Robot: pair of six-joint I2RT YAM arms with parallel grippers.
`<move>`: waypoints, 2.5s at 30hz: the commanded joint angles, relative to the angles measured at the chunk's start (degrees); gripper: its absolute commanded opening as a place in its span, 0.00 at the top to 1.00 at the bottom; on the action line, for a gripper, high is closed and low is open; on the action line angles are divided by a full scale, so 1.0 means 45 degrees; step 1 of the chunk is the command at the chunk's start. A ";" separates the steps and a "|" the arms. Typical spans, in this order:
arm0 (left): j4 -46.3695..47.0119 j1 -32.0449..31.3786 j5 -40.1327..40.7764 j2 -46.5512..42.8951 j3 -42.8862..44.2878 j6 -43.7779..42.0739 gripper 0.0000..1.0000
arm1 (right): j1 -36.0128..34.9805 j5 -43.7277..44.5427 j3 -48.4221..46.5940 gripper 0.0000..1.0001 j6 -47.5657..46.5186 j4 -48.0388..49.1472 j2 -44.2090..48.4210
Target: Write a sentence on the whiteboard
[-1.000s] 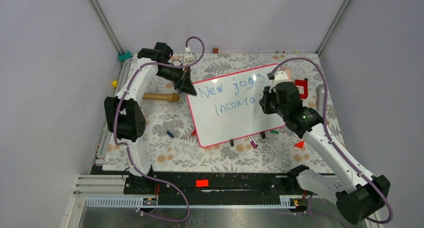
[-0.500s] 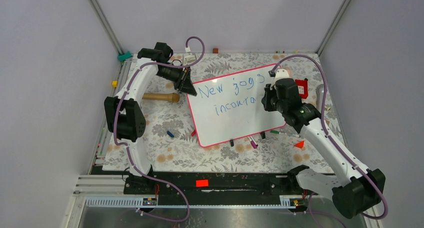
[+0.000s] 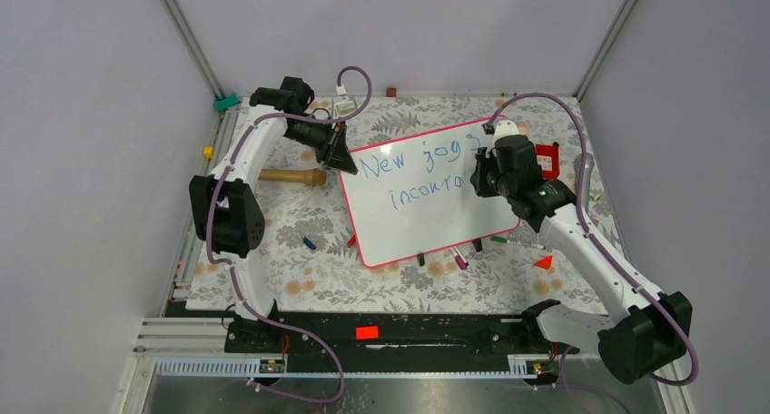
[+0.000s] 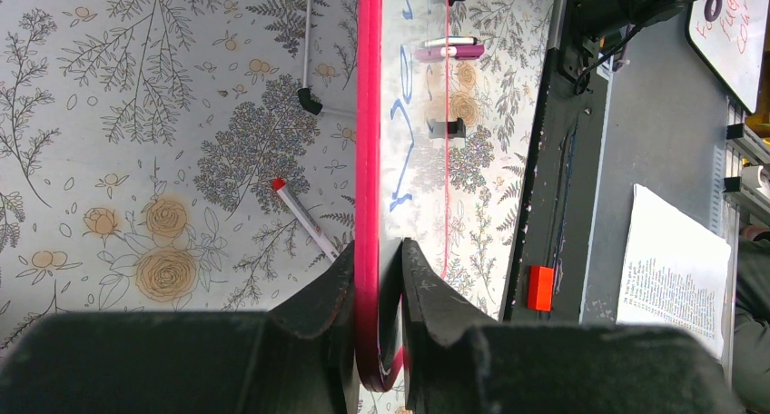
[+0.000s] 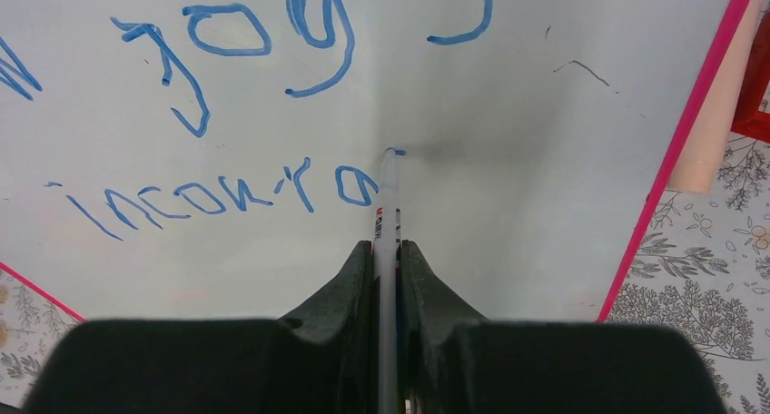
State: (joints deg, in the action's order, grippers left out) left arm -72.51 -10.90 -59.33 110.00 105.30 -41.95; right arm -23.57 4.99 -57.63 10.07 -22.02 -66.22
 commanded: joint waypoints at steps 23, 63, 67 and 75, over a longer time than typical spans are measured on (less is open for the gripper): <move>0.1173 -0.0213 0.1831 0.0000 0.0265 -0.1751 1.00 | 0.0082 0.0842 -0.0657 1.00 -0.0406 -0.0938 -0.0253; 0.1173 -0.0214 0.1930 0.0085 0.0237 -0.1739 1.00 | 0.0102 -0.0774 0.0486 1.00 -0.0034 -0.0713 0.0153; 0.1156 -0.0215 0.1972 0.0078 0.0253 -0.1738 1.00 | 0.0101 -0.1064 0.0306 1.00 0.0181 -0.0373 0.0147; 0.1177 -0.0215 0.2068 0.0043 0.0218 -0.1733 1.00 | 0.0111 -0.1249 -0.0016 1.00 0.0106 -0.0563 0.0540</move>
State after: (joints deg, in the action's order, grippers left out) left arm -72.51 -10.92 -59.20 110.00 105.32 -41.95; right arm -23.35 1.13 -55.75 10.59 -26.65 -65.89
